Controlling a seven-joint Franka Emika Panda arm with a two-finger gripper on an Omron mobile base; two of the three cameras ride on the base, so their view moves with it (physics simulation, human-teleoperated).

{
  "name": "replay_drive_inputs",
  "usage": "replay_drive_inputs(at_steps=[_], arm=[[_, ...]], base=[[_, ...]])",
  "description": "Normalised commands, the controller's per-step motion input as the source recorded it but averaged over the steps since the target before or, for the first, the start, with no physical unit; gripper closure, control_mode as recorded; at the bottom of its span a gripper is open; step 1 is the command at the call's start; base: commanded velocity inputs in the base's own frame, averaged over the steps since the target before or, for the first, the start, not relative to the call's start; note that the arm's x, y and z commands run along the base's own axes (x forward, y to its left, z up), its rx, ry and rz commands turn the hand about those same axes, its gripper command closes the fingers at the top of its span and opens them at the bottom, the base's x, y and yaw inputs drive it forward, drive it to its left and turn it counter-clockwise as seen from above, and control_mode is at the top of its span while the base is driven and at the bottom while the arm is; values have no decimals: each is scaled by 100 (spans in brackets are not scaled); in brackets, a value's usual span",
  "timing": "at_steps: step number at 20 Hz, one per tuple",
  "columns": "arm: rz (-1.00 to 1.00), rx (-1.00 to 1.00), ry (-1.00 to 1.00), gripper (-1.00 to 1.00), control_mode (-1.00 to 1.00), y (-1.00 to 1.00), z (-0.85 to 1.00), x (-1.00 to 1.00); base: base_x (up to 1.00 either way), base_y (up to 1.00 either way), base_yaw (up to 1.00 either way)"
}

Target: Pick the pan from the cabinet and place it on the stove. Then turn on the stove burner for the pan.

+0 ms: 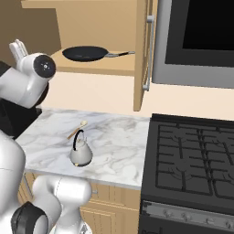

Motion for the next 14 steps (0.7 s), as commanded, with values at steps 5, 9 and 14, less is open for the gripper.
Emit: replay_drive_inputs(at_steps=[5, 9, 14], arm=[[-20, -12, 2, -100, -100, -48, 8, 18], [-23, -8, 8, -100, -100, -55, 8, 24], [-25, -4, 8, -100, -100, -61, 2, 26]], base=[[0, 0, 0], [0, 0, 0], [0, 0, 0]])
